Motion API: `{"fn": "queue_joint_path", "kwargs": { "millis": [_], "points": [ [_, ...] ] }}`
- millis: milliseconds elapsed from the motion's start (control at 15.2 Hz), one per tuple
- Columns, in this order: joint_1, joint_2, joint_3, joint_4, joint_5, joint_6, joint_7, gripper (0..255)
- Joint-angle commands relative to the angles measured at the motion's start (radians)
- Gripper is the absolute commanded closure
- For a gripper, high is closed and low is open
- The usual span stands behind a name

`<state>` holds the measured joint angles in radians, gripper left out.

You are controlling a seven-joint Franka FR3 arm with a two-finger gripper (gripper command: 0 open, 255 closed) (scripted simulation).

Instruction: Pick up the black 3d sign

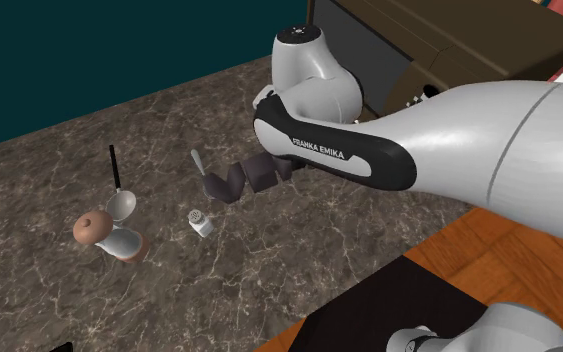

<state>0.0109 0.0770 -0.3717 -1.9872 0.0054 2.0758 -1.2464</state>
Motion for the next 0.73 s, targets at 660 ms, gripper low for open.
{"fn": "queue_joint_path", "kwargs": {
  "millis": [660],
  "points": [
    [0.004,-0.04,0.001,0.096,-0.016,-0.131,0.01,255]
  ]
}}
